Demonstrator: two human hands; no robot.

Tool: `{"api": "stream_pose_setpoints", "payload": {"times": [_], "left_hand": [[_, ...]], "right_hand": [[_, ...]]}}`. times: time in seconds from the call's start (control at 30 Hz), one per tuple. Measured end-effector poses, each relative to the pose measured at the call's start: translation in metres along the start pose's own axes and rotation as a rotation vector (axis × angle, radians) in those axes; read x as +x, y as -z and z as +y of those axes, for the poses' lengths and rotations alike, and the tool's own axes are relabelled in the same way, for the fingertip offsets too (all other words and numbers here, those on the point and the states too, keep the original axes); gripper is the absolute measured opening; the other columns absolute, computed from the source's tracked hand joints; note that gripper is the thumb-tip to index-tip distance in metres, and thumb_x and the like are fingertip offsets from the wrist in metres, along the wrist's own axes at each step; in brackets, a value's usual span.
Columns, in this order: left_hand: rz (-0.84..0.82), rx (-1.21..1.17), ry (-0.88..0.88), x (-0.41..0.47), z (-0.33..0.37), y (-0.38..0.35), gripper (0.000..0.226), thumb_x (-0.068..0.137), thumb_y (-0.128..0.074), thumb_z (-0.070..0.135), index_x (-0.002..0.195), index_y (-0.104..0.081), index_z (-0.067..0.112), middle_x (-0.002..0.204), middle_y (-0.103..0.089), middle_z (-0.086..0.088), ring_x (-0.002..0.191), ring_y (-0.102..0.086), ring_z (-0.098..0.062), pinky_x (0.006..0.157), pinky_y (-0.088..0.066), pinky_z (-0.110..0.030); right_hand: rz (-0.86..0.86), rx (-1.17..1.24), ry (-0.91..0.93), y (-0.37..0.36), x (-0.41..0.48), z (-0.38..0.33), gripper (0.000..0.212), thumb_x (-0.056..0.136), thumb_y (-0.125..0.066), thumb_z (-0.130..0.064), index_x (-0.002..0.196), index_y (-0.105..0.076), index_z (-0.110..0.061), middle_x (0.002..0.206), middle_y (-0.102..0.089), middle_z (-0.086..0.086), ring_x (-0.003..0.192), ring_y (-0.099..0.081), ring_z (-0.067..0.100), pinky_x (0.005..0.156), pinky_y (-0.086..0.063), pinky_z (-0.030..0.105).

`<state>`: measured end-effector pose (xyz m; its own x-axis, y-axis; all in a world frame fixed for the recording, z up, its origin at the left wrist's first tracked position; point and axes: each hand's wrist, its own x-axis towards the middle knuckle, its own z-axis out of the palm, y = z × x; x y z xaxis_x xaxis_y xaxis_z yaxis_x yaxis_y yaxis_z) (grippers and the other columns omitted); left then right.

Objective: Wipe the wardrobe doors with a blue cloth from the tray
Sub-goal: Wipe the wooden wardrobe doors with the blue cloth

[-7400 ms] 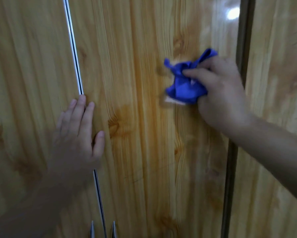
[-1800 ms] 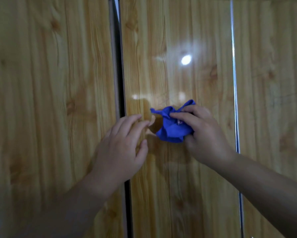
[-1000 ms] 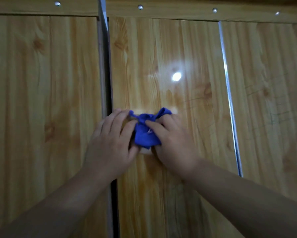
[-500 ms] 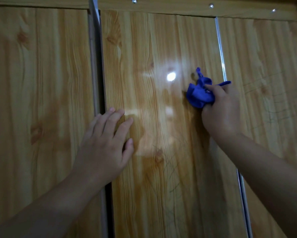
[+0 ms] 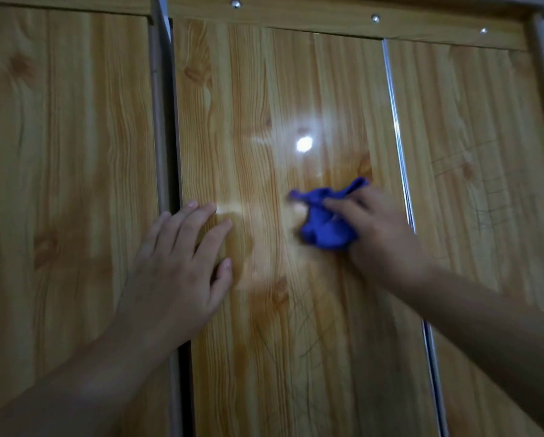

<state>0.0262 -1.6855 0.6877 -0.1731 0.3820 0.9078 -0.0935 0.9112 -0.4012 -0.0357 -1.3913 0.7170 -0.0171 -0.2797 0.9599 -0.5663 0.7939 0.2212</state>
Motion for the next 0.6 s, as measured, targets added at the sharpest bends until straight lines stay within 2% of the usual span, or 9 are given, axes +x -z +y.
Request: {"api": "stream_pose_setpoints", "payload": {"times": [0.13,0.23,0.33,0.43,0.53,0.6], "left_hand": [[0.016,-0.012,0.003,-0.001,0.000,-0.001,0.053,0.099,-0.048,0.038,0.144,-0.055,0.011,0.151,-0.048,-0.015,0.148,-0.041,-0.035,0.126,-0.028,-0.055],[0.021,-0.021,0.001,-0.001,0.000,-0.001,0.052,0.099,-0.048,0.038,0.144,-0.054,0.012,0.152,-0.047,-0.014,0.149,-0.041,-0.034,0.127,-0.026,-0.054],[0.018,-0.027,0.008,0.000,0.001,0.000,0.054,0.098,-0.047,0.040,0.145,-0.051,0.014,0.153,-0.045,-0.013,0.149,-0.039,-0.033,0.127,-0.023,-0.052],[0.018,-0.022,0.005,0.000,0.000,0.000,0.057,0.094,-0.049,0.044,0.142,-0.050,0.012,0.152,-0.045,-0.014,0.148,-0.040,-0.034,0.126,-0.024,-0.051],[0.013,-0.014,-0.012,0.000,0.000,0.002,0.062,0.090,-0.053,0.045,0.142,-0.046,0.012,0.151,-0.047,-0.017,0.146,-0.041,-0.036,0.123,-0.028,-0.054],[0.032,-0.018,-0.015,0.001,0.001,0.003,0.057,0.092,-0.051,0.039,0.142,-0.047,0.012,0.149,-0.048,-0.017,0.145,-0.042,-0.036,0.120,-0.033,-0.055]], "right_hand": [[0.151,-0.035,-0.306,0.013,0.040,0.043,0.050,0.079,-0.052,0.002,0.126,-0.067,-0.008,0.113,-0.058,0.021,0.108,-0.055,0.043,0.091,-0.042,0.037],[0.200,-0.001,-0.445,0.009,0.068,0.023,0.045,0.081,-0.053,-0.001,0.123,-0.067,-0.013,0.114,-0.058,0.016,0.105,-0.056,0.037,0.084,-0.038,0.030],[0.181,-0.024,-0.282,-0.008,0.061,-0.033,0.045,0.077,-0.054,-0.005,0.119,-0.069,-0.009,0.106,-0.060,0.017,0.101,-0.056,0.038,0.083,-0.044,0.034],[0.064,0.049,-0.066,-0.028,0.019,-0.091,0.049,0.069,-0.072,-0.010,0.118,-0.069,-0.009,0.100,-0.059,0.010,0.096,-0.050,0.029,0.077,-0.049,0.036],[-0.012,0.085,0.127,-0.035,-0.014,-0.104,0.044,0.078,-0.065,-0.007,0.122,-0.069,-0.007,0.095,-0.060,0.008,0.092,-0.048,0.025,0.075,-0.048,0.034],[-0.047,0.066,0.152,-0.030,-0.017,-0.088,0.043,0.082,-0.058,-0.011,0.124,-0.068,-0.006,0.096,-0.061,0.009,0.091,-0.052,0.027,0.071,-0.051,0.036]]}}
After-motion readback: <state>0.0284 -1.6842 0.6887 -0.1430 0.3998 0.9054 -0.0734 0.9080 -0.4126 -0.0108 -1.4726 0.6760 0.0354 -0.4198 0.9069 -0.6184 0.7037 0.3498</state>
